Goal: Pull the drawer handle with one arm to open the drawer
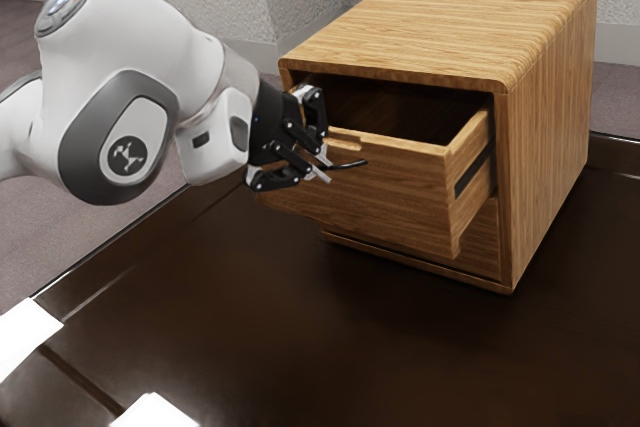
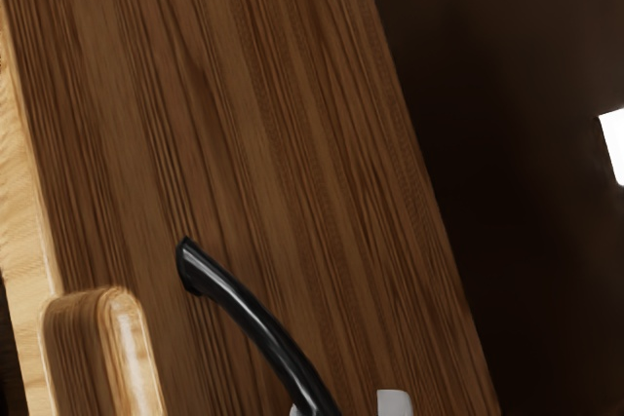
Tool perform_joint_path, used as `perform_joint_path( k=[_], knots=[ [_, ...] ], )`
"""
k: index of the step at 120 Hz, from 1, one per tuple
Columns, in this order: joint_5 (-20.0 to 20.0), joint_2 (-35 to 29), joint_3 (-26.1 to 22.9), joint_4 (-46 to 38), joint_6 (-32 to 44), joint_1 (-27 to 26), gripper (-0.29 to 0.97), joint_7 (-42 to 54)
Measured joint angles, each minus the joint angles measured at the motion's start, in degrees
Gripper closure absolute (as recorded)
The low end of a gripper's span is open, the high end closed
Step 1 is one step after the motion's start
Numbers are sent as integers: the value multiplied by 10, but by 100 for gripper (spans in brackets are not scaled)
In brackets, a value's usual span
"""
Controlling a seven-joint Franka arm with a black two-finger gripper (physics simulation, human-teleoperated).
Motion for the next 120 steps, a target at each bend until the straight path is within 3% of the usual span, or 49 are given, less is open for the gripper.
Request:
perform_joint_path(
  k=[20, 53, 120],
  knots=[
    [-3, -36, 3, -44, 12, -6, 73, -7],
    [-4, -86, 3, -97, 10, -12, 59, -33],
    [3, -204, 2, -195, -1, -14, 72, -97]
  ],
)
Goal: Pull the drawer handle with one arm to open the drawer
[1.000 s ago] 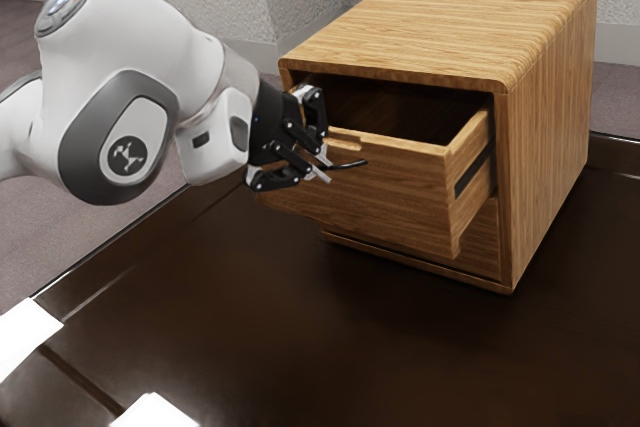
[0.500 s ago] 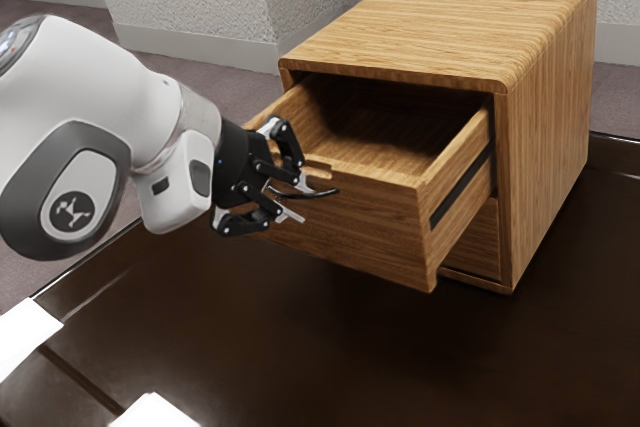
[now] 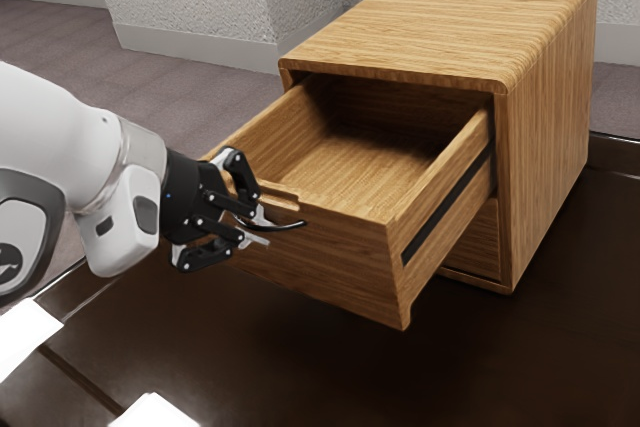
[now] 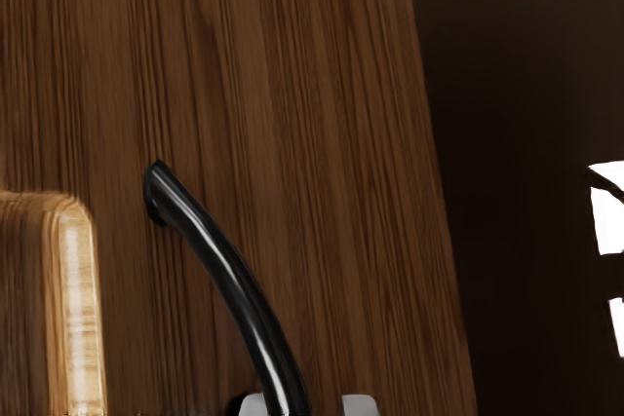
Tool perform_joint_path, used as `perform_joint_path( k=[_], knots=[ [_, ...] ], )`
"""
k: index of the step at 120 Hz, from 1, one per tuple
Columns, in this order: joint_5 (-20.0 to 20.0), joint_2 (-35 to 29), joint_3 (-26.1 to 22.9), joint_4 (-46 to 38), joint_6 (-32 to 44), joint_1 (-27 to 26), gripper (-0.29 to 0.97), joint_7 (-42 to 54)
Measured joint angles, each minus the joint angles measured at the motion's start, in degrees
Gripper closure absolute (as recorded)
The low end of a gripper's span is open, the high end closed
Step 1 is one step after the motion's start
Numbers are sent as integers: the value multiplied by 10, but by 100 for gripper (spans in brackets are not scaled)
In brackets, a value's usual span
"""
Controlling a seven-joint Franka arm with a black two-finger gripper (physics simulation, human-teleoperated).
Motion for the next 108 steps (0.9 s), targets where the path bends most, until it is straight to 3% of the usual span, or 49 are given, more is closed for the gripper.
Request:
perform_joint_path(
  k=[32, 78, 94, 108],
  knots=[
    [1, -18, -4, -2, -15, -2, 72, -20],
    [-3, -26, -14, 13, -47, -1, 56, -37],
    [-9, -10, -21, 96, -102, -2, 52, -46],
    [2, 116, -16, 296, -212, 3, 46, -55]
  ],
)
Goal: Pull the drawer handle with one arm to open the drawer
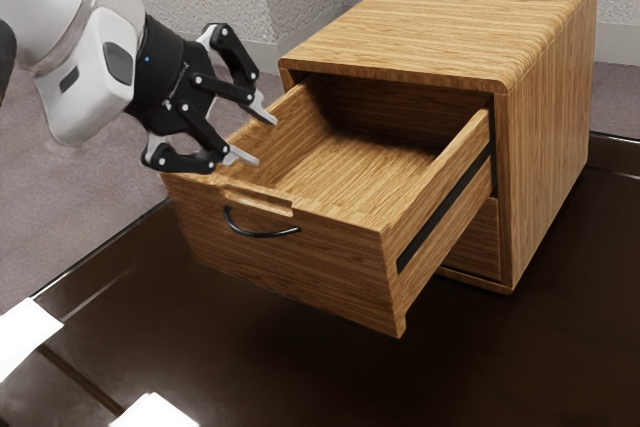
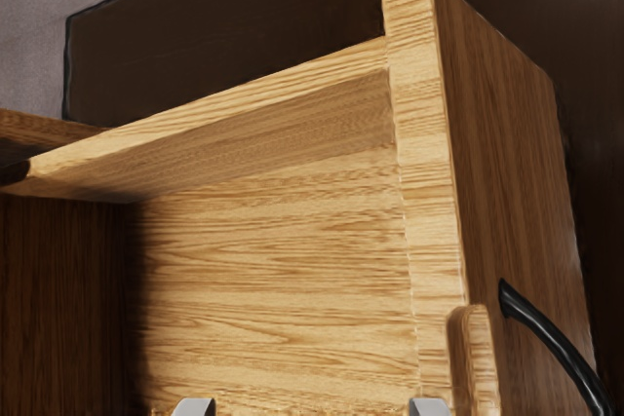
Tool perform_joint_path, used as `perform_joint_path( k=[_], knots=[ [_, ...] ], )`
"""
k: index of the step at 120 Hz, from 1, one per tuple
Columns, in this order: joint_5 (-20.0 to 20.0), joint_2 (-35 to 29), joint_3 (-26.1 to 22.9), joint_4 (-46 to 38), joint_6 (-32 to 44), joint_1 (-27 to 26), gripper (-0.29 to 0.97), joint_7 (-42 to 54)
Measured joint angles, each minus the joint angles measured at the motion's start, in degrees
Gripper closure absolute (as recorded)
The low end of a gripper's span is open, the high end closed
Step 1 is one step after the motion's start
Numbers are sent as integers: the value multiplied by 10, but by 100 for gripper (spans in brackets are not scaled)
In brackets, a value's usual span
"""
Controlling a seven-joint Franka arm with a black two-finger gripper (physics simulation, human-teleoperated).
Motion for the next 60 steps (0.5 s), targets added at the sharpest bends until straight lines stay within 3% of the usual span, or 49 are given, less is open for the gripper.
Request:
perform_joint_path(
  k=[13, 23, 39, 60],
  knots=[
    [13, 127, 46, 180, -133, 6, 31, -7],
    [33, 183, 60, 256, -219, 10, 21, -11],
    [52, 200, 67, 283, -302, 11, 11, -31],
    [63, 199, 68, 285, -353, 10, 5, -64]
  ],
)
